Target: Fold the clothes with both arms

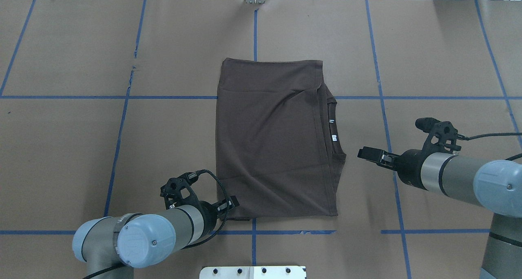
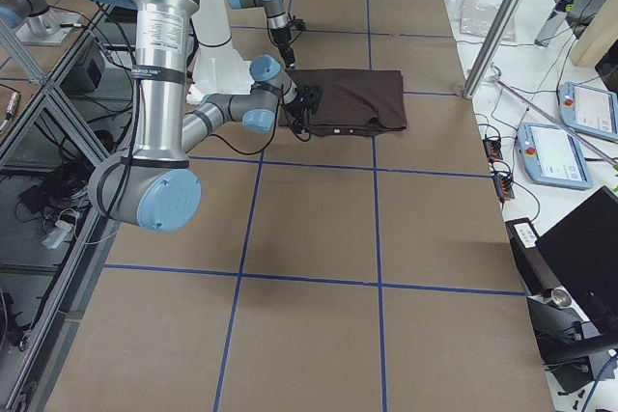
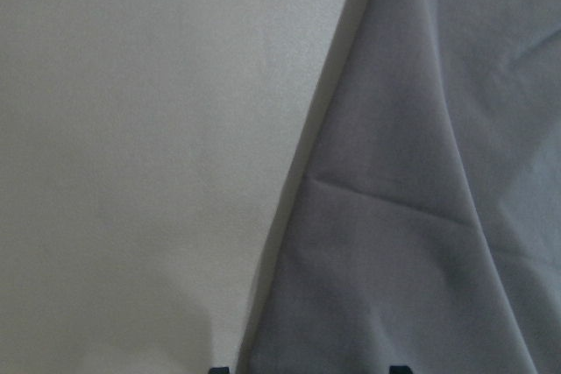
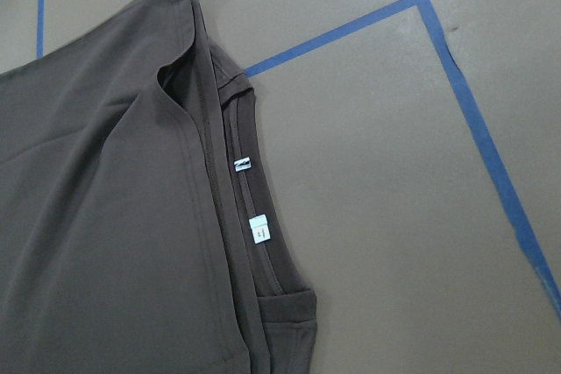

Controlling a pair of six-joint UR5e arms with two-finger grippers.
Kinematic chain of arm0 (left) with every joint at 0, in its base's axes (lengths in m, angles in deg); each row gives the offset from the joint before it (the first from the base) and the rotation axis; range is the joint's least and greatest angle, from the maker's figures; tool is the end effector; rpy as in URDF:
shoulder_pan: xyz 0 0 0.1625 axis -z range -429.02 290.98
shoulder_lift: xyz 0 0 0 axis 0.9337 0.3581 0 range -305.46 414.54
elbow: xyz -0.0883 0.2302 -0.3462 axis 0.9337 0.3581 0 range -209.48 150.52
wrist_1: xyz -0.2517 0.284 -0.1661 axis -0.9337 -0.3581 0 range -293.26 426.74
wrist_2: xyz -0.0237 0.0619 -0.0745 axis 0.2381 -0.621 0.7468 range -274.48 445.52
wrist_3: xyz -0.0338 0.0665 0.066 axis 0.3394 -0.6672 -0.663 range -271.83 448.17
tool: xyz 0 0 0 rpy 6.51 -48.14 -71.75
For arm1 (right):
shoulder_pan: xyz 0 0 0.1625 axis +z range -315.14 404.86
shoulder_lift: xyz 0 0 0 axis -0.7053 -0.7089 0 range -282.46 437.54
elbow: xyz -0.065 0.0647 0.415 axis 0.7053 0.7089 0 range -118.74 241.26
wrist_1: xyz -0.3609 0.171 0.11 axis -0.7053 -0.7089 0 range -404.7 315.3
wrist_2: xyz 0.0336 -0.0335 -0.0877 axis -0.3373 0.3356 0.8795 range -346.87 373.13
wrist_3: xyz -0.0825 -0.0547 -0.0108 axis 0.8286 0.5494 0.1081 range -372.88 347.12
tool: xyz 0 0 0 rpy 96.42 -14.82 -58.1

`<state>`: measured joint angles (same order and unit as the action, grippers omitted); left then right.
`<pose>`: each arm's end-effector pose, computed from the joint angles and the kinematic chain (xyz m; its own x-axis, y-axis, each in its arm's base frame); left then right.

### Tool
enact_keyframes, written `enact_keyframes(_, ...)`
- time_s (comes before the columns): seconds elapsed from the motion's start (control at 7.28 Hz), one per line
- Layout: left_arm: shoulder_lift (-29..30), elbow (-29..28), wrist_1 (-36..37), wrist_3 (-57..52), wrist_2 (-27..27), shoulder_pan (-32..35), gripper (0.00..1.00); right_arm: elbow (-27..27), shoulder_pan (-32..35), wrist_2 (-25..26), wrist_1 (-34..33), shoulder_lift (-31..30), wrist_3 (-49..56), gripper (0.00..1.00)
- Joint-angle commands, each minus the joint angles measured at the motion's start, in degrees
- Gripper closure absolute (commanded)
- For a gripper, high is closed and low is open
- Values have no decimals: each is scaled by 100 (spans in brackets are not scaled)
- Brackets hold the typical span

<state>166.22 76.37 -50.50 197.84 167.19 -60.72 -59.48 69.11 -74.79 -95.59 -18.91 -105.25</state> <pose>0.5721 -0.2327 0.2703 0.3054 -0.3810 -0.8727 0.3986 0.8835 -0.2462 -0.3480 -0.3070 0.3789 0.3898 0.2211 0.8940 -0.4566 0.8894 -0.0209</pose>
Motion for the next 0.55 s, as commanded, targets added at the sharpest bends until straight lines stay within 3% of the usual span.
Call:
enact_keyframes(0.0, 29, -29, 0, 37, 7, -21, 31, 6, 0, 46, 0, -5, 0, 0)
enact_keyframes(0.41, 29, -20, -9, 46, -2, -39, 31, 15, 0, 117, 0, -14, 0, 0)
